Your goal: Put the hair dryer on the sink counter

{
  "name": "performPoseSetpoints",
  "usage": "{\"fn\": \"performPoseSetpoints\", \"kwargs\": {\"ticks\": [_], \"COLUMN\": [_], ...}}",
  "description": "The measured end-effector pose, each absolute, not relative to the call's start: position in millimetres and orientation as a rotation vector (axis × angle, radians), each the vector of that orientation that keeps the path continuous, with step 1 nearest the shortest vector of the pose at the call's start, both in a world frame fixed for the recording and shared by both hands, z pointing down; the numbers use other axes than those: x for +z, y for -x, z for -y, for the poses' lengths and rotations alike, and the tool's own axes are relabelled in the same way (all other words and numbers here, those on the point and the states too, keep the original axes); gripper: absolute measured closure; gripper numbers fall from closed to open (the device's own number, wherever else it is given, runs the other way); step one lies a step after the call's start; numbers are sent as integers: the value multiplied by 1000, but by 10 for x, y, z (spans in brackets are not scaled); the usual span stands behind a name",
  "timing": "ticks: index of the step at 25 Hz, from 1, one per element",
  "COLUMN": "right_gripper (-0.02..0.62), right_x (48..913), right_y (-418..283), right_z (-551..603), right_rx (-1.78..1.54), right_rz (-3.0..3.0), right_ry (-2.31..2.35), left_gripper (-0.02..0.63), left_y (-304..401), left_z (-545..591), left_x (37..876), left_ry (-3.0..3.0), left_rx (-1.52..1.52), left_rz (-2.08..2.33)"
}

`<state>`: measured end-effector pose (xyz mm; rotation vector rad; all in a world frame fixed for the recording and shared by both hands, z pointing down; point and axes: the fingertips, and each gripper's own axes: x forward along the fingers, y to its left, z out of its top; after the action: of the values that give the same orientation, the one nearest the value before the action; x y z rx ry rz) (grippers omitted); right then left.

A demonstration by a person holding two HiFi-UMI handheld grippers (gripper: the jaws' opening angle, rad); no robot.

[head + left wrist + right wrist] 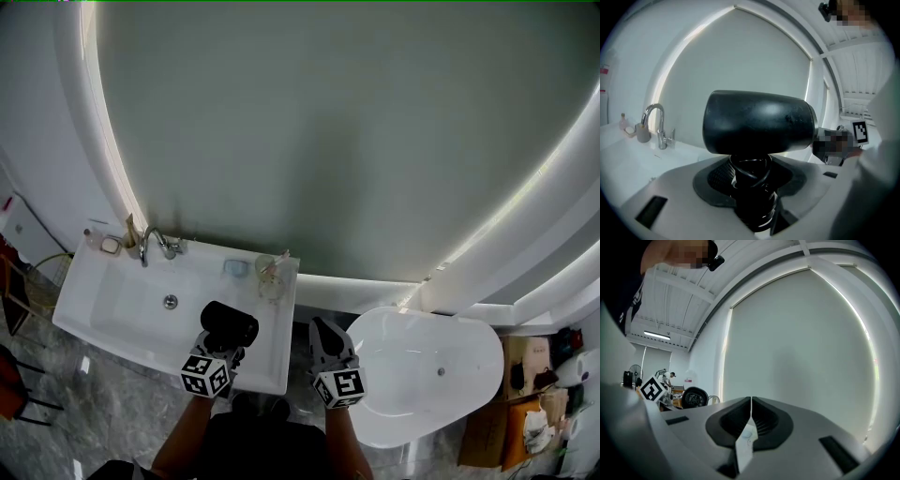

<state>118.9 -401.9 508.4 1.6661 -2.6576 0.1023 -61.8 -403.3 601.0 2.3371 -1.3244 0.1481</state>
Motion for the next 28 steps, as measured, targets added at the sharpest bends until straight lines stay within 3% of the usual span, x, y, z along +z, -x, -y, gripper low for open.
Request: {"fn": "performPoseSetpoints", "kwargs": {"ticks": [5,16,28], "right_gripper": [565,565,565], "right_x": [5127,5191,5278], "right_y": [-1330,-1485,-1711], "right_z": [4057,4141,4247], "right_rx": [130,172,215], "right_rz": [2655,2662,2635], "right_ry": [-1687,-1721,-1773], "left_gripper": [393,393,393], "left_y": [494,241,191], "left_z": [4282,4460,4451], "left_x": [6642,7915,8382], "left_ry": [-2139,-1794,-1639], "left_rx": [225,701,899], "left_rz": [1225,1140,1112]}}
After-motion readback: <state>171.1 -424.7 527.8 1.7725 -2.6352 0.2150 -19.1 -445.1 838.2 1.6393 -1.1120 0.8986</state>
